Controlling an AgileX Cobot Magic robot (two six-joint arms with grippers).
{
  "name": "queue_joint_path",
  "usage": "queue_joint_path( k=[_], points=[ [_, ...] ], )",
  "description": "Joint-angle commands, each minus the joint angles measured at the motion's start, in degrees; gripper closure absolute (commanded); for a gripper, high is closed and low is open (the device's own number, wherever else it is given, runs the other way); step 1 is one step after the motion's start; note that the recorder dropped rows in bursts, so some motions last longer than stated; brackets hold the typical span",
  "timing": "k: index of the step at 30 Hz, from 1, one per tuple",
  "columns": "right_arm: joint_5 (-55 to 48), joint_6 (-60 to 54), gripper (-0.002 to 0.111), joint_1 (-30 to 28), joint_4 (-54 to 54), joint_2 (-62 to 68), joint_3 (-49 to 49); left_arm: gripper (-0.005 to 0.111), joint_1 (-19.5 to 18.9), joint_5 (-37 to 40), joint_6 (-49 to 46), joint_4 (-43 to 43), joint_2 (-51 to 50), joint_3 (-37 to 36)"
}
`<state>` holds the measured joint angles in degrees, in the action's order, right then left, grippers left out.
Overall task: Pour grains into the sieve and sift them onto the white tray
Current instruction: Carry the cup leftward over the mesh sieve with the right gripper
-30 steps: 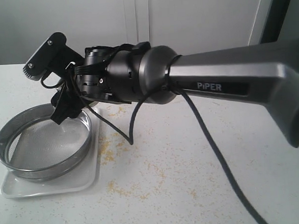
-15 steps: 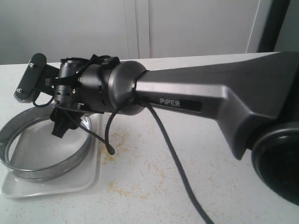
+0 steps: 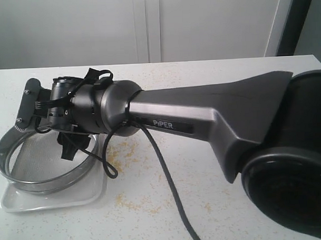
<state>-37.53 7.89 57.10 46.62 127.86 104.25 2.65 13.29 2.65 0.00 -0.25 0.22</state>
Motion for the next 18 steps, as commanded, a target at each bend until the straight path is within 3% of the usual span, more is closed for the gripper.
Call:
queue_joint_path(
  k=[1,18],
  points=[
    [-0.17,-3.65,0.108,0.22,2.21,-0.36,0.62,0.107,-0.27,0.00,0.02,0.00,0.25,-0.22],
    [4.07,-4.25,0.108,1.32,15.33,-0.36,0.62,0.107,-0.27,0.00,0.02,0.00,0.25,-0.22]
  ],
)
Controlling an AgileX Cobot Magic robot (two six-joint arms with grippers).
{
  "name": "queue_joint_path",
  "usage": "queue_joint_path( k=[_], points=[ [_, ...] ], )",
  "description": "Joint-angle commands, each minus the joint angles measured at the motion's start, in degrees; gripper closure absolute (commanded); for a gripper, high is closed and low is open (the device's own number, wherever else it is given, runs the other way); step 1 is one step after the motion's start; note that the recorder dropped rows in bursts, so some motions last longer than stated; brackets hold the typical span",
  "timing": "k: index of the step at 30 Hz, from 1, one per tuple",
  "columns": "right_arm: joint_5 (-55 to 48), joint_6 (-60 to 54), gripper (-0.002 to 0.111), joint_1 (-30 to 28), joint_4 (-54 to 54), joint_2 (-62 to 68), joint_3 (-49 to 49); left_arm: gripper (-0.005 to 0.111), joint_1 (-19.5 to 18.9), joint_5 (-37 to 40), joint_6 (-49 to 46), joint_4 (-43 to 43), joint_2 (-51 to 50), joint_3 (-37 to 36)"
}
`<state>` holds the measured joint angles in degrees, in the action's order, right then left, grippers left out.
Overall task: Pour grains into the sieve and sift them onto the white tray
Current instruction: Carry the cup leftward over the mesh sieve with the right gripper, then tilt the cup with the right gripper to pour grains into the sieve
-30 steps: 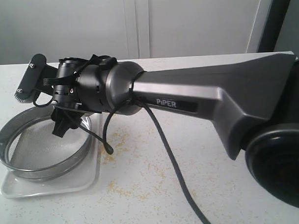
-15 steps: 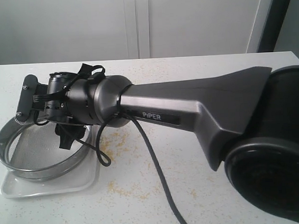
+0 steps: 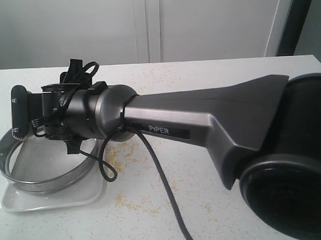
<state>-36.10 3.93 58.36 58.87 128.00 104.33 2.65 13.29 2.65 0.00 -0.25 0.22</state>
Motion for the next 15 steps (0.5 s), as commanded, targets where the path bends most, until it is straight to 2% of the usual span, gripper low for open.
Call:
queue_joint_path(
  k=[1,8,15],
  points=[
    [3.70,-0.29,0.108,0.07,3.85,-0.37,0.54,0.107,-0.27,0.00,0.02,0.00,0.25,-0.22],
    [4.57,-2.87,0.108,0.67,11.20,2.74,0.54,0.107,-0.27,0.00,0.02,0.00,0.25,-0.22],
    [4.97,-3.01,0.108,0.99,11.86,2.74,0.54,0.107,-0.27,0.00,0.02,0.00,0.25,-0.22]
  ],
)
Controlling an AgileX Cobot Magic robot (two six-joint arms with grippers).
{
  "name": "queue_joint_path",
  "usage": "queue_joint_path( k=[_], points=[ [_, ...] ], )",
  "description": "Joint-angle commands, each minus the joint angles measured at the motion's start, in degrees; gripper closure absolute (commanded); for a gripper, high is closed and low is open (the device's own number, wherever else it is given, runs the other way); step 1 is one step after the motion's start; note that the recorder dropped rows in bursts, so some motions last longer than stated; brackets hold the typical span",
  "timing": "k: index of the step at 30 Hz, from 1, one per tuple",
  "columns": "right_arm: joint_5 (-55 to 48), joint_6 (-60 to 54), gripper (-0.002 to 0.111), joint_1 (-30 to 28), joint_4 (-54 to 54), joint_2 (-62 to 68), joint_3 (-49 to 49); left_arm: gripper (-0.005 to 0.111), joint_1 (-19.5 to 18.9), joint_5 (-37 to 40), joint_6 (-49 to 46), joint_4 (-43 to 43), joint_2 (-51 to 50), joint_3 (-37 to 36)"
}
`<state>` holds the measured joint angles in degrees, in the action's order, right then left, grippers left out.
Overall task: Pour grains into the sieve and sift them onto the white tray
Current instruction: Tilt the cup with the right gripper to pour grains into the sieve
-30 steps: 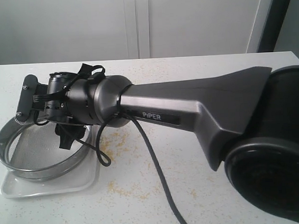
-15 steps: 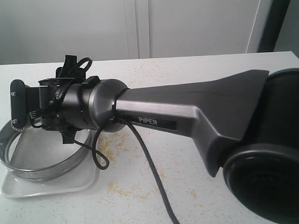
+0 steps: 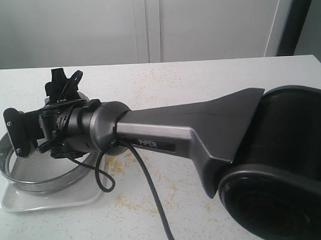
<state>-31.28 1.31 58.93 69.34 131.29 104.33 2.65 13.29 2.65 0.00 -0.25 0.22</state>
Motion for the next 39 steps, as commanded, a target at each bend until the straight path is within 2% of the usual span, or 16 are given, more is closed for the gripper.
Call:
queue_joint_path(
  k=[1,5,21,30,39],
  points=[
    [0.15,-0.82,0.108,0.42,1.40,-0.55,0.54,0.107,-0.27,0.00,0.02,0.00,0.25,-0.22],
    [-0.44,-6.02,0.108,0.63,1.40,-0.41,0.54,0.107,-0.27,0.00,0.02,0.00,0.25,-0.22],
    [-2.21,-5.02,0.108,0.63,1.10,-0.41,0.44,0.107,-0.27,0.00,0.02,0.00,0.25,-0.22],
    [-6.46,4.85,0.108,-0.15,6.73,-0.41,0.44,0.107,-0.27,0.00,0.02,0.00,0.25,-0.22],
    [-8.87,5.80,0.108,-0.28,12.21,-0.28,0.44,0.107,-0.27,0.00,0.02,0.00,0.25,-0.22]
  ],
)
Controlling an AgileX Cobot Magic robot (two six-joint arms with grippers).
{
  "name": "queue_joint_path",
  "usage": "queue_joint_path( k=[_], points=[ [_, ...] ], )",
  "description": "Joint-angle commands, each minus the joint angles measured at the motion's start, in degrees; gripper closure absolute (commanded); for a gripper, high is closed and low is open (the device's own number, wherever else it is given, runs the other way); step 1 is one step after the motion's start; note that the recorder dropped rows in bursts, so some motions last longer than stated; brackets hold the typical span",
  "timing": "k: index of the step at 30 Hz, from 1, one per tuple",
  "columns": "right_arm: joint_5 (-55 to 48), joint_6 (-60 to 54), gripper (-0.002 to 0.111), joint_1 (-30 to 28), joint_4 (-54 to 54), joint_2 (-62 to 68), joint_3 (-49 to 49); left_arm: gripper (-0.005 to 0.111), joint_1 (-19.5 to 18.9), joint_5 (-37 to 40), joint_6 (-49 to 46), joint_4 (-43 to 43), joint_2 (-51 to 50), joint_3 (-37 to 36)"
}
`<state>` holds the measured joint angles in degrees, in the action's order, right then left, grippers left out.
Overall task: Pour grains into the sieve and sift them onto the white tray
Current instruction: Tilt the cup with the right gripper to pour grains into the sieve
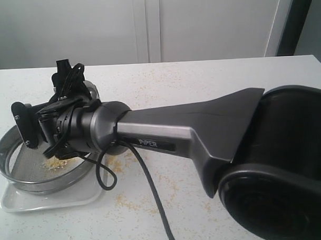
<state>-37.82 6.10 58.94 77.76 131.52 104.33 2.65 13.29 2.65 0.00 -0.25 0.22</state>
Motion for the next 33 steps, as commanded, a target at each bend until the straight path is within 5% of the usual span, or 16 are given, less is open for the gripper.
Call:
queue_joint_path(
  k=[1,33],
  points=[
    [-2.75,1.89,0.108,-0.30,4.66,-0.40,0.44,0.107,-0.27,0.00,0.02,0.00,0.25,-0.22],
    [-7.63,-0.47,0.108,-0.36,3.78,0.85,0.44,0.107,-0.27,0.00,0.02,0.00,0.25,-0.22]
  ],
)
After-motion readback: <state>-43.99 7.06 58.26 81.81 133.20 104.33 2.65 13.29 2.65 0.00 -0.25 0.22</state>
